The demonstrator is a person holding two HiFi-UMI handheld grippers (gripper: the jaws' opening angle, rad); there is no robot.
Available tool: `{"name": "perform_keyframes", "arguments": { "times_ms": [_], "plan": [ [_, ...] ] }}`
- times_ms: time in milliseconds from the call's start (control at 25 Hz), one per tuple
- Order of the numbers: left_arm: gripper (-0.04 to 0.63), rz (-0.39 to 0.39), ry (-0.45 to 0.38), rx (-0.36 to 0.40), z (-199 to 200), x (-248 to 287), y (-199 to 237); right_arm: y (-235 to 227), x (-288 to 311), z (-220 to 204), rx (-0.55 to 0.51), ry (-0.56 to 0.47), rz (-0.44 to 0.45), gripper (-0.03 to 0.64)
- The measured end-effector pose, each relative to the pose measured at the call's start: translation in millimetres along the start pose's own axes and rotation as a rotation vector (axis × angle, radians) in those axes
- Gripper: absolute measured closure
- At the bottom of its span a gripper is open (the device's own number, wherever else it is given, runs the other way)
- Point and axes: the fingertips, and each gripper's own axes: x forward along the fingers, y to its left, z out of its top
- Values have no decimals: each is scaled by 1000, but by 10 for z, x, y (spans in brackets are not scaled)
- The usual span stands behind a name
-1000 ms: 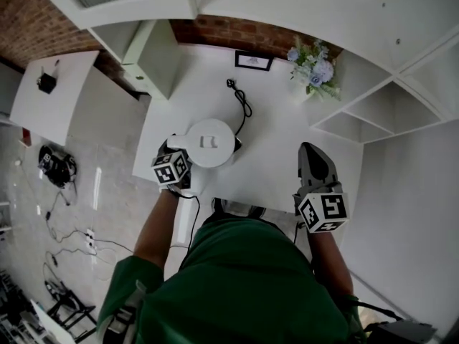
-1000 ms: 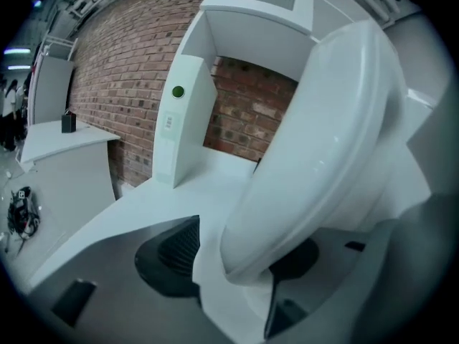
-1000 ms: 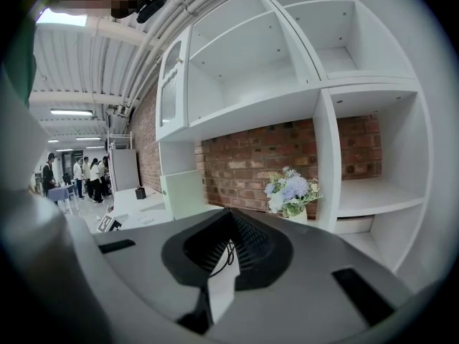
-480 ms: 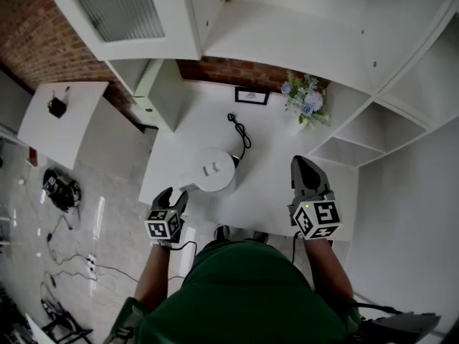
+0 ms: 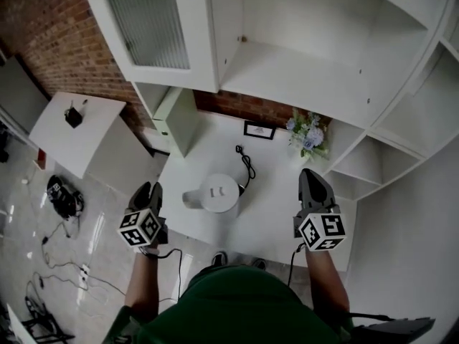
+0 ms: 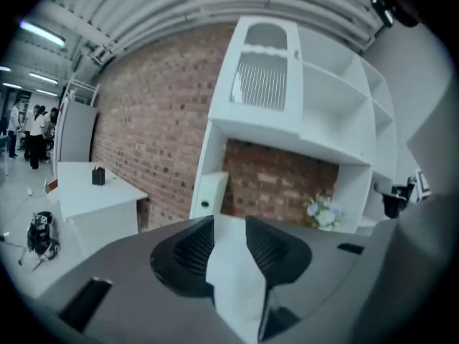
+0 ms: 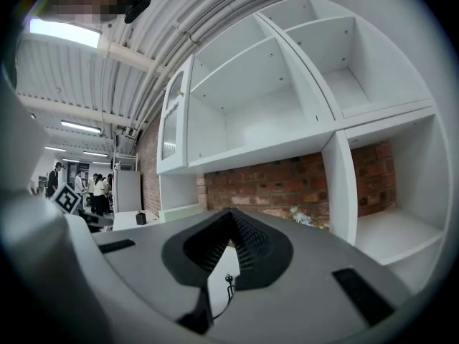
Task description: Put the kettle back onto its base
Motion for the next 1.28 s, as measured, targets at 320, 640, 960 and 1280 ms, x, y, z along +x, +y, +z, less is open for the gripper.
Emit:
{"name": "perform_keyframes", "arguments": {
  "times_ms": [320, 640, 960, 1280],
  "plan": [
    [446, -256, -281, 225, 1466, 148, -1371, 89, 31, 467, -62, -68, 51, 595],
    [446, -447, -267, 406, 2143, 465, -2359, 39, -2, 1176, -169, -179, 43, 595],
    [446, -549, -360, 263, 2588, 256, -3034, -60, -29, 1997, -180, -229, 82, 595],
    [446, -492, -323, 212, 2480, 235, -2975, -106, -1, 1689, -63, -181, 141, 595]
  ]
}}
